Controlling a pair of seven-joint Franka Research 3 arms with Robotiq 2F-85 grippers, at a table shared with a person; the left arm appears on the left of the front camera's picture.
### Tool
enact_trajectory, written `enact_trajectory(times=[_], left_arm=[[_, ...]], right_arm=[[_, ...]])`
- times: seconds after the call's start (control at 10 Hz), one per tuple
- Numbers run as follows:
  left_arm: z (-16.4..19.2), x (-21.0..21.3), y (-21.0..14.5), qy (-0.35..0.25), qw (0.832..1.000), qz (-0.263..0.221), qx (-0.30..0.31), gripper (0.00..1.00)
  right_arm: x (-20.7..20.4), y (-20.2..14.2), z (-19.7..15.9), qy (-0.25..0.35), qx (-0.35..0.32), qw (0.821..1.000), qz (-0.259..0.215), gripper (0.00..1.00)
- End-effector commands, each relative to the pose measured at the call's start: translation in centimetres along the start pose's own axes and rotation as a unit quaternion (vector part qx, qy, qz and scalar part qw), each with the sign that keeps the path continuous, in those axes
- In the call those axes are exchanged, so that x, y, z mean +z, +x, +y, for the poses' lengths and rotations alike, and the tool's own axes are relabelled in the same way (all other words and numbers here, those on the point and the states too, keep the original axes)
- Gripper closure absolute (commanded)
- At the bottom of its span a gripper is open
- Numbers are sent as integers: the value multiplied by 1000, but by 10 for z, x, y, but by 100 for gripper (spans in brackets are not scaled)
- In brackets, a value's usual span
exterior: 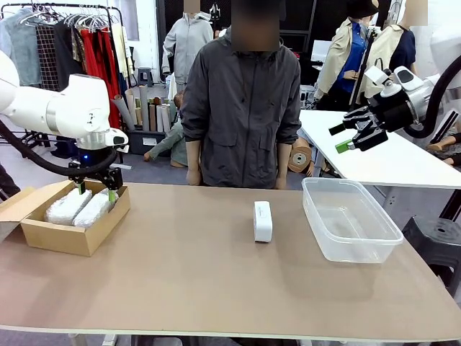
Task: Separate and place wrapped and unwrapped clocks.
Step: If the picked Digital clock is wrapped, place it in the Package Box ; if not, place it in the Organizing box, then pick up the Digital clock indicated by the person.
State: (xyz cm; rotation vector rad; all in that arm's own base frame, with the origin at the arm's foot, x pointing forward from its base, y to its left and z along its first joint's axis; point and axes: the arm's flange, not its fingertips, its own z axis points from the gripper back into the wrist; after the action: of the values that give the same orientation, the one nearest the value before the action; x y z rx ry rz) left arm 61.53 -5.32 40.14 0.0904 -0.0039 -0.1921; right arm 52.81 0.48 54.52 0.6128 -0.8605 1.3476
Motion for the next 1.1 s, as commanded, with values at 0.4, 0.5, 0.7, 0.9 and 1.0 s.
enact_trajectory(times=[0.4, 0.5, 0.7, 0.9, 1.0], left_arm=[[0, 6, -1, 0, 1000, -5, 1, 0], [0, 6, -1, 0, 1000, -5, 1, 0], [0, 6, -1, 0, 1000, -5, 1, 0], [-1, 6, -1, -1, 1000, -5, 1, 0], [1, 20, -10, 7, 998, -5, -65, 0]], right_arm=[[0, 2, 1, 0, 2, 1000, -1, 0], [0, 2, 1, 0, 2, 1000, -1, 0], [0, 2, 1, 0, 2, 1000, -1, 0], [0, 2, 1, 0, 2, 1000, -1, 0], [0, 2, 1, 0, 2, 1000, -1, 0]])
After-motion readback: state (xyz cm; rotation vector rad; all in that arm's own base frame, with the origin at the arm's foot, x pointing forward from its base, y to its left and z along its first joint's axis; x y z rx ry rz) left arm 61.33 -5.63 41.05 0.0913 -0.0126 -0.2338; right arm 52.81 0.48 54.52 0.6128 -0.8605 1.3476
